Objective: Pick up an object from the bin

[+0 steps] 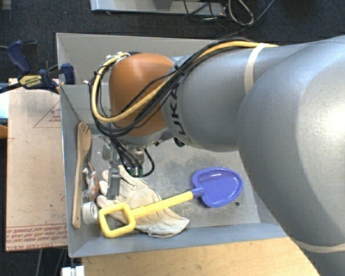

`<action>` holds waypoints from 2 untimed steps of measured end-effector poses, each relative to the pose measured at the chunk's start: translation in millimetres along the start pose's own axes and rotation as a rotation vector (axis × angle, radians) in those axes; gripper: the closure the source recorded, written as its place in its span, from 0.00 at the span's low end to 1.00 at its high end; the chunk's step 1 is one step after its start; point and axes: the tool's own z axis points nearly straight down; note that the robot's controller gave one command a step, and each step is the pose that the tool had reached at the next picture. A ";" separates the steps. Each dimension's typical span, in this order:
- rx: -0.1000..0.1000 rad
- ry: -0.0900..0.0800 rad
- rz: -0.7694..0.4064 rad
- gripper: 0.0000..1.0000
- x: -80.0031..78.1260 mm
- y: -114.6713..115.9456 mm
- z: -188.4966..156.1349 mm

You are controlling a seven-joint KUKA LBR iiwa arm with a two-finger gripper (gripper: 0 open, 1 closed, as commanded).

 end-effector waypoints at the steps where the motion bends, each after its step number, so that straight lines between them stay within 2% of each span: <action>1: -0.008 -0.021 -0.013 0.00 5.8 -1.1 -24.3; 2: -0.005 -0.014 -0.165 0.00 35.5 -43.1 -33.9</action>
Offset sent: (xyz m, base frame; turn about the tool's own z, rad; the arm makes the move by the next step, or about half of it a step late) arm -0.0409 -0.0521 0.0504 -0.1849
